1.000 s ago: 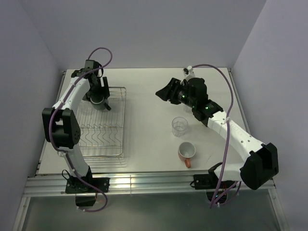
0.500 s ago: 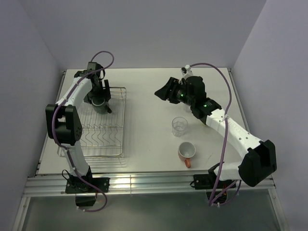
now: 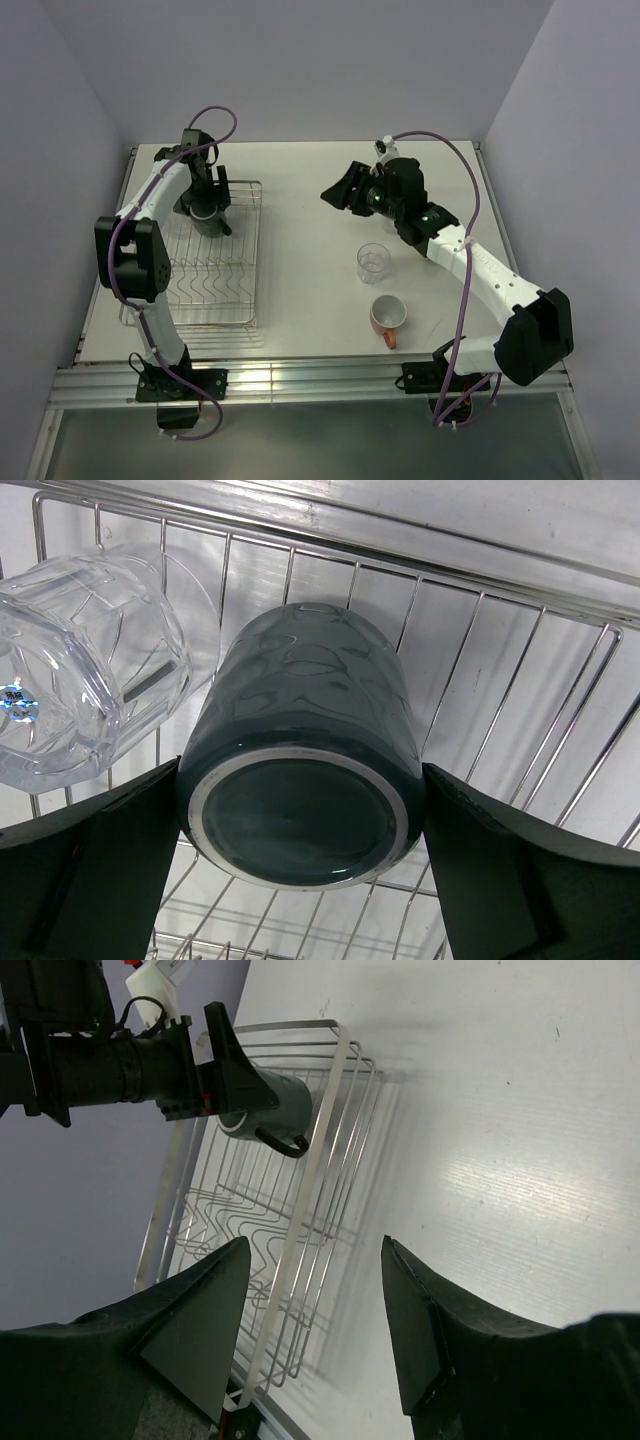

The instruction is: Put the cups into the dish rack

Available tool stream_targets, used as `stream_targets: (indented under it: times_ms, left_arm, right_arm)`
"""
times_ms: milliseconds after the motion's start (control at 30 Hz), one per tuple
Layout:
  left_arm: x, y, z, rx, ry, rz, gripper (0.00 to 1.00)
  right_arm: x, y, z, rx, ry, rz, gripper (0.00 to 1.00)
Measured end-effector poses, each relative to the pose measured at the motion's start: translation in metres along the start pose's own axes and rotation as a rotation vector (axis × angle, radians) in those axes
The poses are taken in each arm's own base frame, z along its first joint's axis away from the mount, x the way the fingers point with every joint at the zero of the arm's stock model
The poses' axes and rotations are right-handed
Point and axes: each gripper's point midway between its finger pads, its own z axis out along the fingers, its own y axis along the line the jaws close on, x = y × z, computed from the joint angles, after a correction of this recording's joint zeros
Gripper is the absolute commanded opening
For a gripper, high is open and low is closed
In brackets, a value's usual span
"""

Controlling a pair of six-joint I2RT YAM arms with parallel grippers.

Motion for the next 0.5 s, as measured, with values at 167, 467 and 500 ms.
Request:
stream_targets:
  times_ms: [167, 467, 500]
  left_arm:
    - [0.0000, 0.0000, 0.0000, 0.000, 0.000, 0.000, 0.99]
    - [-0.0006, -0.0003, -0.0001, 0.001, -0.003, 0.000, 0.99]
    - [-0.0008, -0.0005, -0.0001, 0.001, -0.004, 0.000, 0.99]
  right_arm:
    - [-0.0011, 0.0009, -0.0002, -0.001, -0.001, -0.003, 0.63]
    - [-0.0014, 0.0009, 0.0001, -0.001, -0.001, -0.008, 0.66]
    - [-0.0012, 0.0005, 0.0004, 0.000, 0.000, -0.009, 0.67]
